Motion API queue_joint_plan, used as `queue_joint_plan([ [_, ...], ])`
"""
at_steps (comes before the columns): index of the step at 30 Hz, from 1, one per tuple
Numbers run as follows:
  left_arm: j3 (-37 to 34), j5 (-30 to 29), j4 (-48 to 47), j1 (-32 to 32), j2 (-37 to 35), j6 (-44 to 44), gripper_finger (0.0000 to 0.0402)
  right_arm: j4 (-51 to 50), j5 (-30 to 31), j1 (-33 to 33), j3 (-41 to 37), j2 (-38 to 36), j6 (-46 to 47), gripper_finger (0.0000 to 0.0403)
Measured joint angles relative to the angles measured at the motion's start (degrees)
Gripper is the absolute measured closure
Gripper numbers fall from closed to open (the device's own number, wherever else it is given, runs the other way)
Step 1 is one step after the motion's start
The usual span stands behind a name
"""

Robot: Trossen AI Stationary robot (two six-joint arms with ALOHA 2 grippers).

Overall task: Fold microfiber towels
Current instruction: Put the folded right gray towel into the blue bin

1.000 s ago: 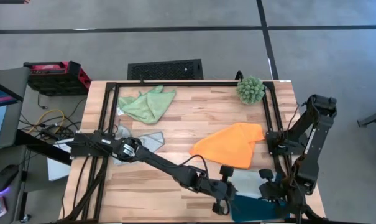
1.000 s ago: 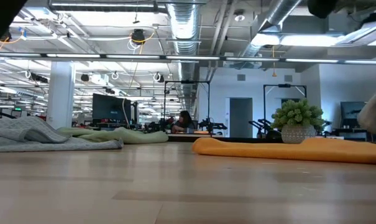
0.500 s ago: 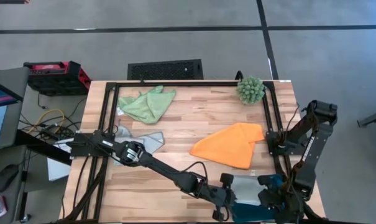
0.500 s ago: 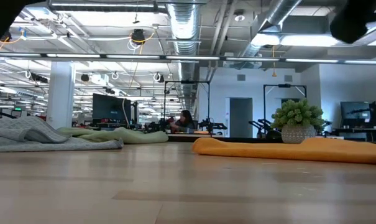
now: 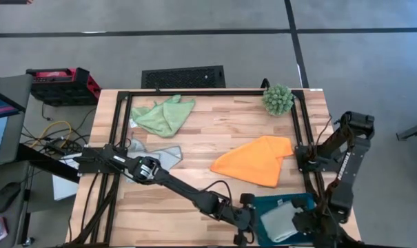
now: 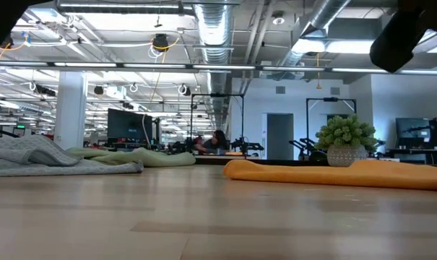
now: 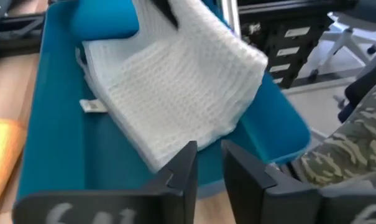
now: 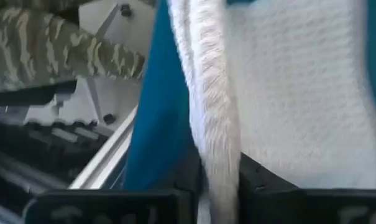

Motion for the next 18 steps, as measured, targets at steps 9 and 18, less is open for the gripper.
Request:
queue_joint_plan([
  [9, 0.0, -0.2, -0.9, 0.1, 0.0, -0.3, 0.0263, 0.1, 1.0, -0.2, -0.1, 0.0, 0.0, 0.0257],
  [18, 0.1, -0.3, -0.8, 0.4, 0.0, 2.4, 0.0243, 0.9, -0.5, -1.2, 0.1, 0.0, 0.0, 0.0171],
])
